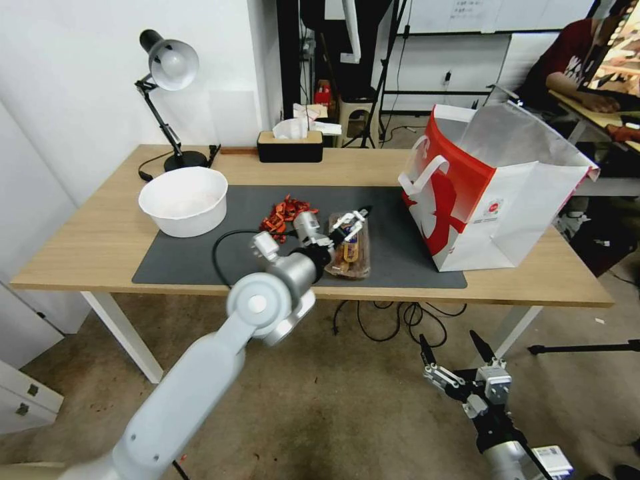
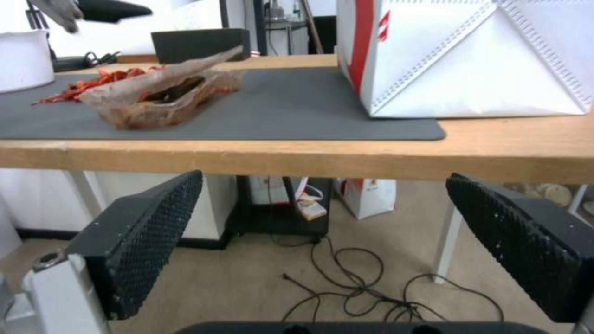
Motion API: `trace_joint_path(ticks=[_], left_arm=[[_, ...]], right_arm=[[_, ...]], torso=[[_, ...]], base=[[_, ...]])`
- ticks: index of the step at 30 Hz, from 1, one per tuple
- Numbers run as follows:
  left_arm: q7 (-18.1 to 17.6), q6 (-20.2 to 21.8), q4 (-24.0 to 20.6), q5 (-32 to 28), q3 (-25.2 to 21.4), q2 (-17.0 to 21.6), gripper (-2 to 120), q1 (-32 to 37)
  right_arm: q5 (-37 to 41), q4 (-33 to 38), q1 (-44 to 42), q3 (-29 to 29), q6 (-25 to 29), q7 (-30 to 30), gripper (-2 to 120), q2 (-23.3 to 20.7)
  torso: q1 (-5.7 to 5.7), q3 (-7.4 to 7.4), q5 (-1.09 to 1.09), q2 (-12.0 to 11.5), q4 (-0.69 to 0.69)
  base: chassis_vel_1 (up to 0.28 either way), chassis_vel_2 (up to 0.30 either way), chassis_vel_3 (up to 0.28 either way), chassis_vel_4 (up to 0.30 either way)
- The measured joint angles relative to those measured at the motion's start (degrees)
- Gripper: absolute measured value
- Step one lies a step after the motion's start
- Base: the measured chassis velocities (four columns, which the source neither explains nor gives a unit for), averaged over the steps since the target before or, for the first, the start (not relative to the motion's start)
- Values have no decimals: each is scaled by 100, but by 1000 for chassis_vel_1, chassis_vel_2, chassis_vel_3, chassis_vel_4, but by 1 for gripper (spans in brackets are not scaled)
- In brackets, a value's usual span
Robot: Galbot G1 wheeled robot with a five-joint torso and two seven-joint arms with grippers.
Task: Close the disposable takeout box, then place it into the delivery bag.
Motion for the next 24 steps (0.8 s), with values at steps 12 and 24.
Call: trace_joint_path(ticks=[12, 24], left_arm=[[378, 133, 225, 1170, 475, 321, 100, -569], [3746, 204, 930, 5318, 899, 2012, 66, -1413]], right_arm=[[53, 81, 23, 49, 41, -12, 100, 16], [1130, 497, 473, 448, -104, -500, 100, -511]], torso=[[0, 0, -1, 0, 1], [0, 0, -1, 0, 3]], base=[[0, 0, 0, 0], [0, 0, 0, 0]])
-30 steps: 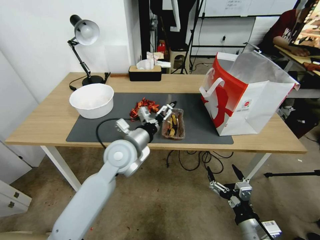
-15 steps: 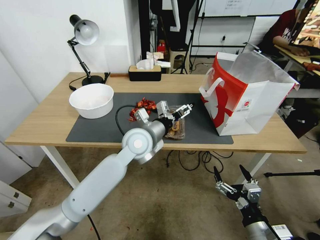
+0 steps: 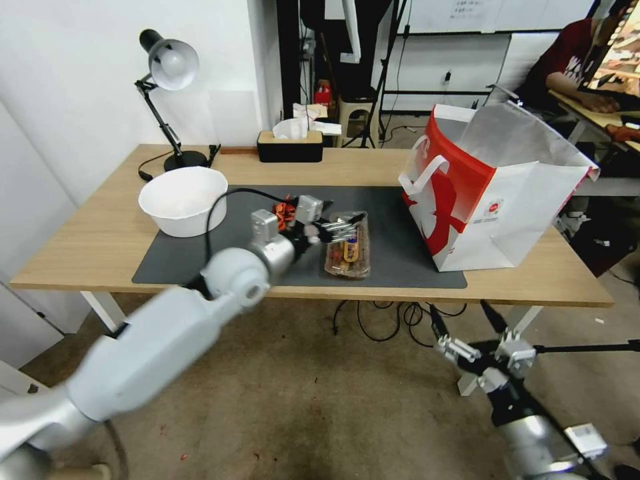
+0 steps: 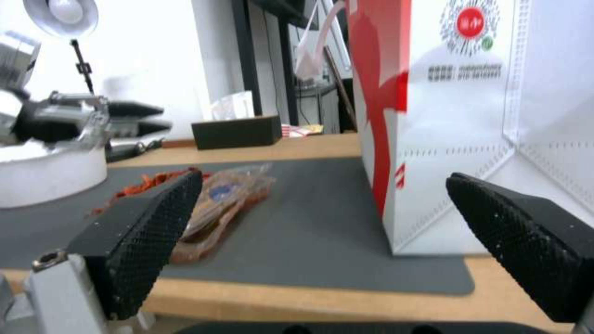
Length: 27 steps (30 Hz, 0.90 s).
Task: Close the disposable takeout box, then place it into the delivery bag.
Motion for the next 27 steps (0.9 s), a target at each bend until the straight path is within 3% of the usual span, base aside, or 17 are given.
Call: trace_joint_path(ticks=[1, 3, 4, 10, 12, 13, 15, 19, 27], left_arm=[[0, 0, 0, 0, 0, 0, 66, 0], [656, 63, 96, 431, 137, 261, 56, -284], [796, 74, 101, 483, 202, 327, 51, -359], [1352, -2, 79, 705, 468, 485, 31, -565], [1813, -295, 200, 799, 644, 509, 21, -704], [1813, -295, 200, 799, 644, 509, 21, -704], [2230, -504, 325, 893, 835, 509, 12, -891], [2428, -575, 397, 917, 1097, 464, 0, -1175], [2446, -629, 645, 1041, 1740, 268, 0, -1666]], right_arm=[[0, 0, 0, 0, 0, 0, 100, 0], [157, -1, 104, 57, -55, -28, 100, -105], [200, -3, 131, 57, -72, -43, 100, -124], [383, 0, 262, -6, -153, -157, 100, -181], [481, 31, 352, -37, -222, -184, 100, -233], [481, 31, 352, -37, -222, -184, 100, -233], [551, 50, 426, -43, -290, -207, 100, -290], [597, 50, 461, -42, -336, -220, 100, -329], [837, 29, 522, -57, -447, -273, 100, -351]], torso=[[0, 0, 0, 0, 0], [0, 0, 1, 0, -1], [0, 0, 1, 0, -1], [0, 0, 1, 0, -2], [0, 0, 0, 0, -3], [0, 0, 0, 0, -3], [0, 0, 1, 0, -1], [0, 0, 2, 0, -2], [0, 0, 0, 1, -2]], base=[[0, 0, 0, 0], [0, 0, 0, 0], [0, 0, 0, 0], [0, 0, 0, 0], [0, 0, 0, 0], [0, 0, 0, 0], [0, 0, 0, 0], [0, 0, 0, 0], [0, 0, 0, 0]])
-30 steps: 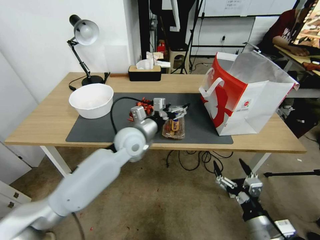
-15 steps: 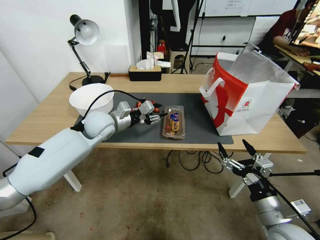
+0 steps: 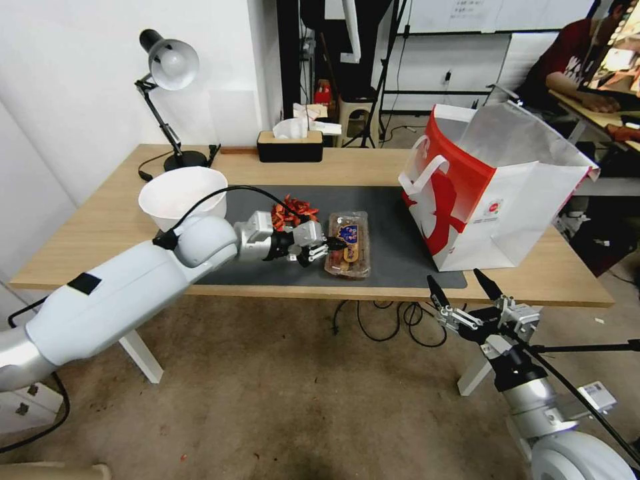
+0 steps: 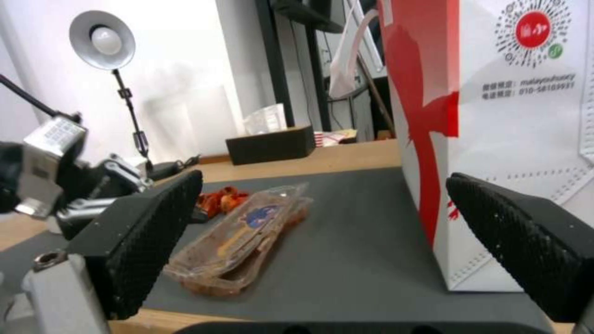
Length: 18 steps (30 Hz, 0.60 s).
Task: Close the disposable takeout box, then place it into the delivery bag.
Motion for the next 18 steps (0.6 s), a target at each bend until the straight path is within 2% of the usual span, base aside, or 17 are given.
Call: trace_joint_path(ticks=[7, 12, 18], left_arm=[[128, -114, 281, 339, 573, -124, 0, -505], [241, -124, 359, 428, 689, -122, 0, -640], [334, -126, 396, 363, 766, -119, 0, -712]], right_arm=[[462, -179, 290, -117, -180, -60, 100, -212], [909, -253, 652, -276, -422, -23, 100, -456], [1939, -417, 1449, -599, -749, 134, 100, -1052]], torso=[[0, 0, 2, 0, 0], [1, 0, 1, 0, 0], [1, 0, 0, 0, 1]], base=[[0, 0, 0, 0], [0, 0, 0, 0], [0, 0, 0, 0]])
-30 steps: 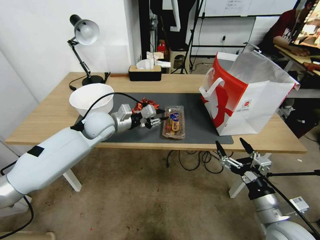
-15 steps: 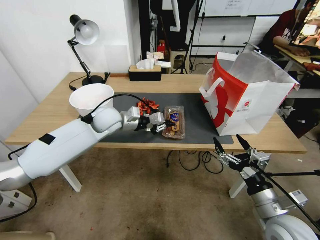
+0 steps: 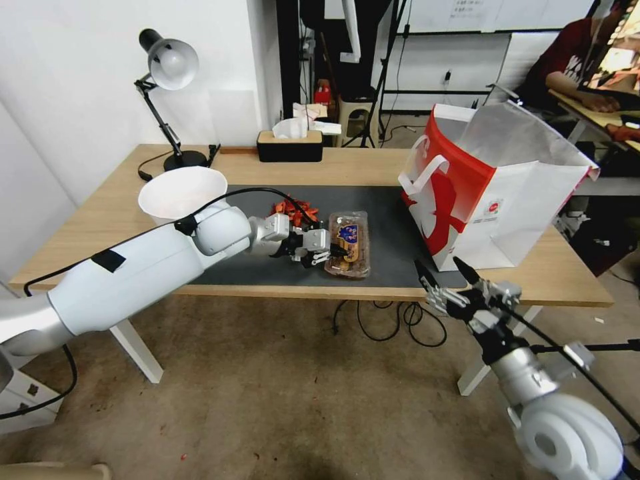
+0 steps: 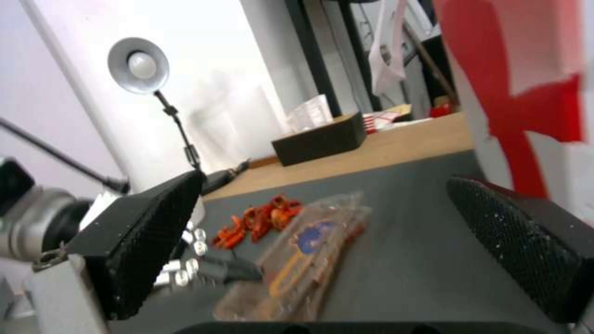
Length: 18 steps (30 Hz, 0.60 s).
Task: Close the disposable takeout box, then place it into the delivery bag.
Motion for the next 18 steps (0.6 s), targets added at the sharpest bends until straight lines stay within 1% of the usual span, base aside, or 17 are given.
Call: trace_joint_path(ticks=[1, 2, 5, 6, 8, 9, 12, 13, 15, 16, 18], left_arm=[[7, 0, 5, -8, 18, -10, 0, 0], [7, 0, 5, -8, 18, -10, 0, 0], [8, -2, 12, -41, 62, -31, 0, 11], [8, -2, 12, -41, 62, -31, 0, 11], [4, -8, 40, -50, 84, -58, 0, 20], [4, -8, 40, -50, 84, -58, 0, 20], [-6, -14, 97, -54, 106, -112, 0, 20], [-6, -14, 97, -54, 106, -112, 0, 20], [-9, -16, 136, -55, 132, -146, 0, 19], [-13, -19, 160, -59, 151, -161, 0, 14], [-16, -25, 169, -63, 170, -162, 0, 3]], right_arm=[[152, -55, 167, -75, -29, 34, 100, -99], [152, -55, 167, -75, -29, 34, 100, -99], [739, -242, 713, -360, -130, 219, 100, -320], [739, -242, 713, -360, -130, 219, 100, -320], [1061, -369, 1072, -597, -196, 379, 100, -400], [1061, -369, 1072, -597, -196, 379, 100, -400], [1343, -538, 1452, -992, -293, 589, 100, -457], [1343, -538, 1452, -992, -293, 589, 100, -457], [1452, -647, 1660, -1234, -390, 733, 100, -466], [1476, -711, 1795, -1387, -542, 816, 100, -474], [1478, -743, 1877, -1476, -606, 852, 100, -476]], torso=[[0, 0, 0, 0, -1], [0, 0, 0, 0, -1], [0, 0, 1, -1, -1], [0, 0, 1, -1, -1], [0, 0, -1, 0, 0], [0, 0, -1, 0, 0], [0, 0, 0, -1, -1], [0, 0, 0, -1, -1], [0, 0, 1, 0, -1], [0, 0, 0, -1, -1], [1, 0, 0, -1, -1]], base=[[0, 0, 0, 0], [0, 0, 0, 0], [0, 0, 0, 0], [0, 0, 0, 0], [0, 0, 0, 0], [0, 0, 0, 0], [0, 0, 0, 0], [0, 0, 0, 0], [0, 0, 0, 0], [0, 0, 0, 0], [0, 0, 0, 0]])
